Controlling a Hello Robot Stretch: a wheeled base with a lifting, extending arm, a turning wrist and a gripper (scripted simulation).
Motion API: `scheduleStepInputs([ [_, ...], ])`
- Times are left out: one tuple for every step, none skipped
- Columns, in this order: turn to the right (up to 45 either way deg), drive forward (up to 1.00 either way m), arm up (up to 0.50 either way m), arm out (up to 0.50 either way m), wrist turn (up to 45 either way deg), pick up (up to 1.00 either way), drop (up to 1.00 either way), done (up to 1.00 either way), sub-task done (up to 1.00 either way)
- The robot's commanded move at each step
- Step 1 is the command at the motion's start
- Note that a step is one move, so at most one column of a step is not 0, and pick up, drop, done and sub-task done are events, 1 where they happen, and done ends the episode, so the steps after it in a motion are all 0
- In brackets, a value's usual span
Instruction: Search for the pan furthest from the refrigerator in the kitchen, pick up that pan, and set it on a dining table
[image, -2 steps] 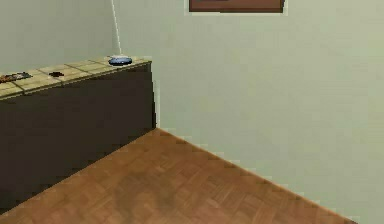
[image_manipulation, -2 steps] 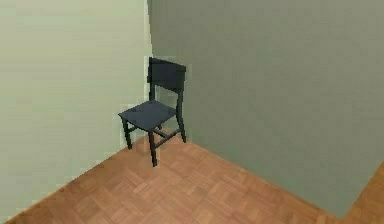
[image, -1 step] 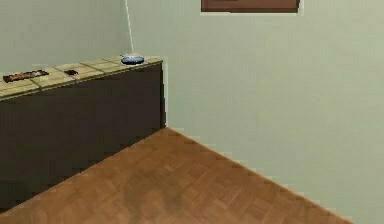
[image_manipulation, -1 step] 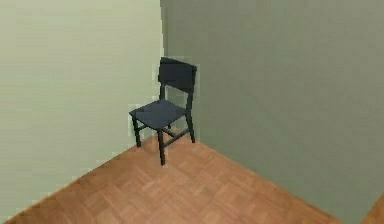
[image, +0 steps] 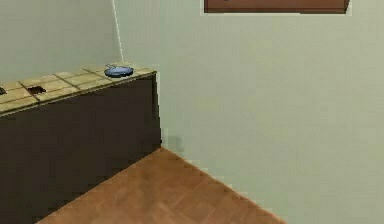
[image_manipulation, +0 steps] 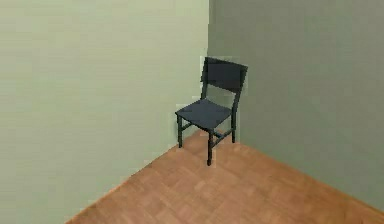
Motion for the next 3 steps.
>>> scheduleStepInputs([
  [-45.0,0.00,0.00,0.00,0.0,0.00,0.00,0.00,0.00],
  [0.0,0.85,0.00,0.00,0.0,0.00,0.00,0.00,0.00],
  [45.0,0.00,0.00,0.00,0.0,0.00,0.00,0.00,0.00],
])
